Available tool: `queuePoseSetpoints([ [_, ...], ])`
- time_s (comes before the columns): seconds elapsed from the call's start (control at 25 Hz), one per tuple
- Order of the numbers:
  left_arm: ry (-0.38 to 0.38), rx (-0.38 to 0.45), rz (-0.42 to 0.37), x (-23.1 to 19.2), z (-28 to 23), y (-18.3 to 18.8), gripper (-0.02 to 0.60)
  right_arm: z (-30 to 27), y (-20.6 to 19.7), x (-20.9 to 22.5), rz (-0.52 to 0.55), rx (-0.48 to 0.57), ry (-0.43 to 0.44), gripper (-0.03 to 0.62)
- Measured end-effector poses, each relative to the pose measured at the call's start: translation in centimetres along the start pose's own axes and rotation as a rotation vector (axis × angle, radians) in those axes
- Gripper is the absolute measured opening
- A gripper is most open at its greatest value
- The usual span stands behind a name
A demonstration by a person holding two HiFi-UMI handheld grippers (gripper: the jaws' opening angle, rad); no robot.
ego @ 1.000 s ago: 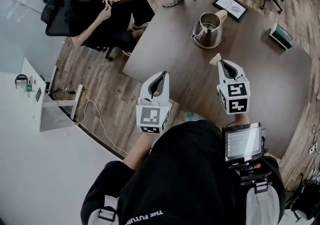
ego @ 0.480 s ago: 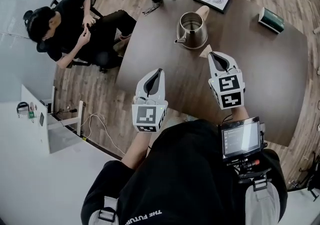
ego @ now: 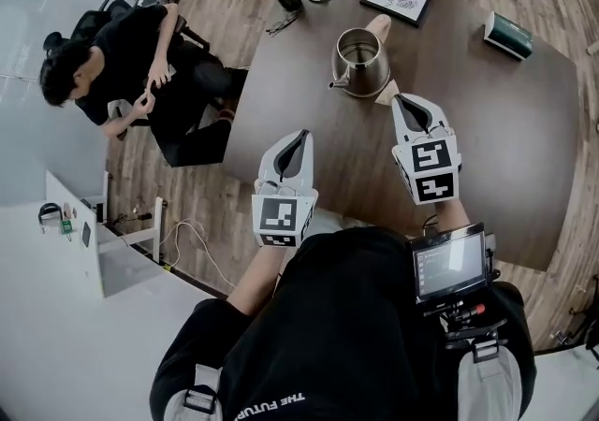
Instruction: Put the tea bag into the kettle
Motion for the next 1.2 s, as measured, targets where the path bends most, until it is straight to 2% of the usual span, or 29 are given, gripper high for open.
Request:
queuePoseSetpoints([
  [0.36, -0.127, 0.025, -0.022, -1.7, -2.6, 0.6, 0.005, -1.2, 1.5, 0.5, -0.016, -0.005, -0.110, 0.008],
  [0.68, -0.227, 0.068, -0.014, -3.6, -5.4, 1.6, 0.005, -1.9, 4.7, 1.1, -0.005, -0.006, -0.207, 0.008],
  [0.88, -0.251, 0.080, -0.003, -4.7, -6.6, 2.0, 0.005, -2.8, 7.0, 1.5, 0.018, 0.006, -0.235, 0.008],
  [1.2, -0.238, 0.078, 0.034, -7.1, -8.4, 1.9, 0.005, -5.9, 9.6, 2.0, 0.051, 0.010, -0.232, 0.008],
])
Point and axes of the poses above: the fingertips, and each gripper's own axes: z backward along the fingers, x to its right, y out of its top, the point moved 5 cm from there along z, backward along the fingers, and after that the axes turned 9 degrees about y, right-handed, at the moved point
